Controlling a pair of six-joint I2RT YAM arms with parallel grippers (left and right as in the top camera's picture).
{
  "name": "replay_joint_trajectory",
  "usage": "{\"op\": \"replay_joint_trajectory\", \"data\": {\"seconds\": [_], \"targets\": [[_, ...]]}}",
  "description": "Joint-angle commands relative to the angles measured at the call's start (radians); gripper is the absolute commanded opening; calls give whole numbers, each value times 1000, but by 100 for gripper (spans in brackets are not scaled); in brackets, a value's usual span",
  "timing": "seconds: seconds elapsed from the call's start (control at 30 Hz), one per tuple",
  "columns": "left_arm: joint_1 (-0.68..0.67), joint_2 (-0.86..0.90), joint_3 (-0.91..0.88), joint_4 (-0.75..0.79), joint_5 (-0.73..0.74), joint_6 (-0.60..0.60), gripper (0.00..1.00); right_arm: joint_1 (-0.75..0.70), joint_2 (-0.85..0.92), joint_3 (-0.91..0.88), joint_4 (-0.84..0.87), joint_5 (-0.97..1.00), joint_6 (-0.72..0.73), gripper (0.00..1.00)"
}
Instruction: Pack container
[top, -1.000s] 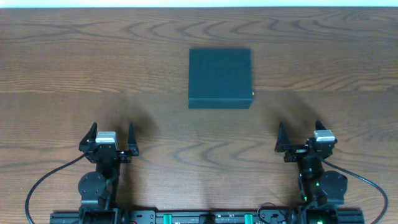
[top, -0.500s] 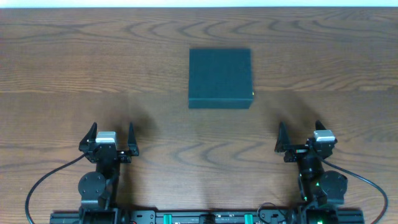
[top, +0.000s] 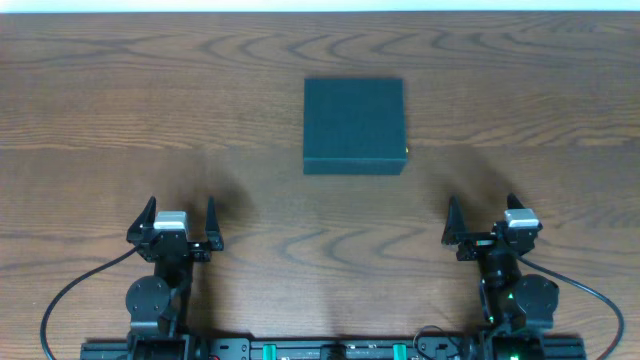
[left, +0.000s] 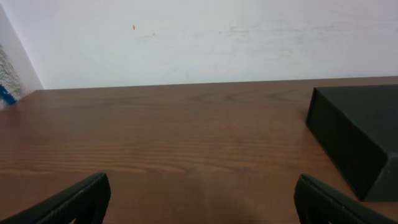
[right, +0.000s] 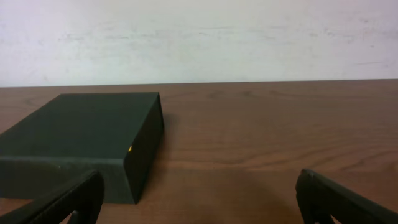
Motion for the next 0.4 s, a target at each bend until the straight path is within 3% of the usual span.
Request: {"op": "replay_joint_trajectory", "data": {"seconds": [0.0, 0.37], "targets": [[-3, -5, -8, -57, -7, -4, 95, 2, -1, -2, -5, 1, 13, 99], [-3, -5, -8, -57, -7, -4, 95, 2, -1, -2, -5, 1, 13, 99]]}}
